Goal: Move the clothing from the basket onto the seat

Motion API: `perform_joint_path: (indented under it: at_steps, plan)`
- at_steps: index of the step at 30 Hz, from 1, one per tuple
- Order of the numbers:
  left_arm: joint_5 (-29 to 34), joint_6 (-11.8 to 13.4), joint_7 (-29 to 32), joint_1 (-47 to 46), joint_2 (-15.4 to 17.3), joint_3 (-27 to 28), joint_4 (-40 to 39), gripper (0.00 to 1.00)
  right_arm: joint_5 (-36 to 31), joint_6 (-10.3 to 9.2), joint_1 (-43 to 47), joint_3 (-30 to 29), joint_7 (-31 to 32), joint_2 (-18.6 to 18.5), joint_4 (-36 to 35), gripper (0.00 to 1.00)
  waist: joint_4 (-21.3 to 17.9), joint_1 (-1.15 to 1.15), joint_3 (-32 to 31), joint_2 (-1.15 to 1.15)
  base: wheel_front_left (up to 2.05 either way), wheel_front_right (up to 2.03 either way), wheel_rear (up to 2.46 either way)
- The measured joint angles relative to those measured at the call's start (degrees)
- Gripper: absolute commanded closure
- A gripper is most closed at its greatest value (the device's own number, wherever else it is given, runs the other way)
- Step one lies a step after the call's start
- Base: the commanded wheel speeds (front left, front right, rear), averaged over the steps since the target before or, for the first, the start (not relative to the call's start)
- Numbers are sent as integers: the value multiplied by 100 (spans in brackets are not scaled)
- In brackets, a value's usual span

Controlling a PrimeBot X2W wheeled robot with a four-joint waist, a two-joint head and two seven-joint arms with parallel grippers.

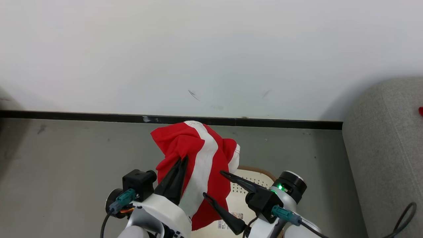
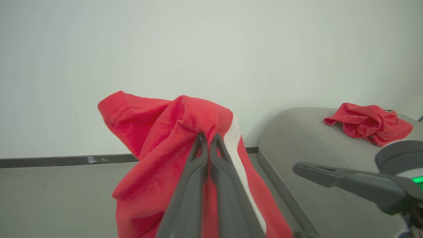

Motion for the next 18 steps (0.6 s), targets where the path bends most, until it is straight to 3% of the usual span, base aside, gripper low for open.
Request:
perform_joint_path:
  at_steps: [15,16,18]
  plan:
    - [-153,146,504,176,34,-593,-1004,100,16,0,9,18,0,12,158,0,276,0,-207,0,0,0,0]
    - [-178,170,526,196,36,-627,-1060,100,16,0,10,21,0,12,163,5,286,0,-212,0,0,0,0]
    - [-201,177,603,216,43,-687,-1158,100,36,0,12,26,0,12,175,53,303,0,-219,0,0,0,0]
